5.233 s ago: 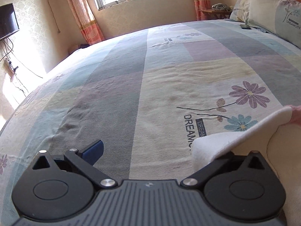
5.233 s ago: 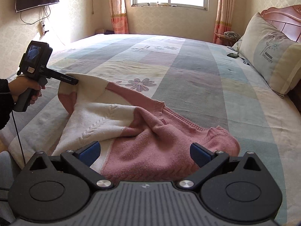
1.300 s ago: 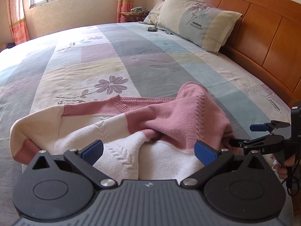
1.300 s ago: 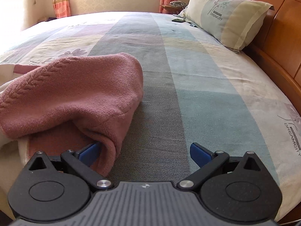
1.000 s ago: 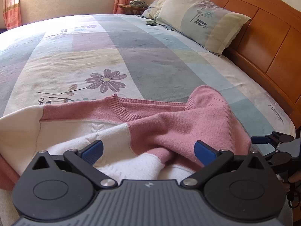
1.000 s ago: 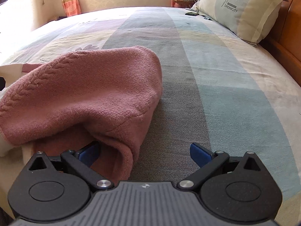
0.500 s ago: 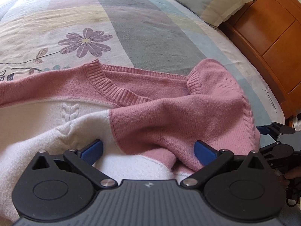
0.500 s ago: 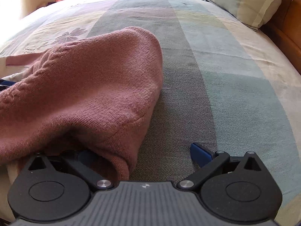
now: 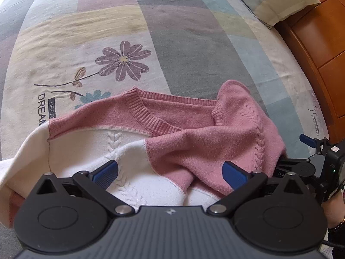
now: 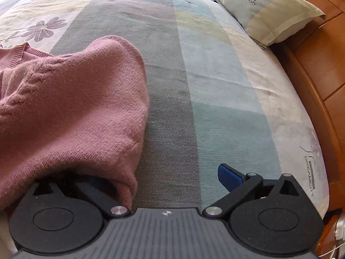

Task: Fold clothes

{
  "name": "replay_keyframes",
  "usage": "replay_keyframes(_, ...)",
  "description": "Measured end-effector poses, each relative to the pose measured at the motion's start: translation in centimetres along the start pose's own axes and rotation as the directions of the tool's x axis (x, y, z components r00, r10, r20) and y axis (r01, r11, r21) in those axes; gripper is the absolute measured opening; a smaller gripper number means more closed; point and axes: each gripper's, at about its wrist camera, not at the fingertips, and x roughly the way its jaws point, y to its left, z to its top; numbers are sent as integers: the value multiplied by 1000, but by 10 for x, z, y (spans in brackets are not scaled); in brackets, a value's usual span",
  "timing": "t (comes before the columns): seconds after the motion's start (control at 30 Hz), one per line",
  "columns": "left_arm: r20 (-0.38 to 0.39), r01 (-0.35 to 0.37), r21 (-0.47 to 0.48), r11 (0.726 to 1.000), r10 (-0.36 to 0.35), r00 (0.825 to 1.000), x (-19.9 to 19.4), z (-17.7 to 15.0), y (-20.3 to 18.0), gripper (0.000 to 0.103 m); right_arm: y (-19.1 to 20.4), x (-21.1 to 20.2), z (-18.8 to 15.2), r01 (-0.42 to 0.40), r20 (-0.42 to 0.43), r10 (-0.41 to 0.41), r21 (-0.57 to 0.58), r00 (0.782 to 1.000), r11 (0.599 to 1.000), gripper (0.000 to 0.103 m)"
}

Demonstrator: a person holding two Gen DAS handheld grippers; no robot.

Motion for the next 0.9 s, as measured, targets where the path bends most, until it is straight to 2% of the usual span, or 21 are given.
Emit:
replay_keyframes(0.1, -16, -10, 12, 1000, 11, 1000, -14, 14, -8, 102, -19, -4, 16, 87, 9, -87, 36, 996, 996, 103)
replay_keyframes(0.23, -20, -63, 14, 998, 64, 998, -28, 32, -23, 102, -52, -4, 43, 150, 45, -154, 74, 987, 986, 103)
replay_keyframes(0.33, 8, -92, -27, 995, 93, 996, -40, 42, -34, 102, -79, 3, 58, 126, 49, -130, 82, 990, 989, 103)
replay_keyframes(0.4, 31, -97, -65, 993, 99, 995, -46, 46, -39, 102, -89, 12, 62, 104, 28, -105, 36, 994, 994, 103)
replay_keyframes(0.53, 16, -96, -95, 991, 98, 995, -43, 51, -39, 102, -99, 22, 63, 56, -13, -56, -48, 998, 997, 103)
replay_keyframes(0.63, -4, -81, -32, 996, 81, 997, -36, 52, -30, 102, -95, 27, 73, 30, -48, -35, -96, 998, 995, 103)
replay_keyframes(0.77, -34, -105, 52, 993, 107, 994, -23, 54, -6, 102, -87, 42, 92, -74, -173, 53, -118, 983, 990, 103)
replay_keyframes(0.9, -41, -119, 118, 986, 124, 991, -8, 58, 27, 102, -79, 43, 94, -41, -205, 18, -109, 979, 993, 103)
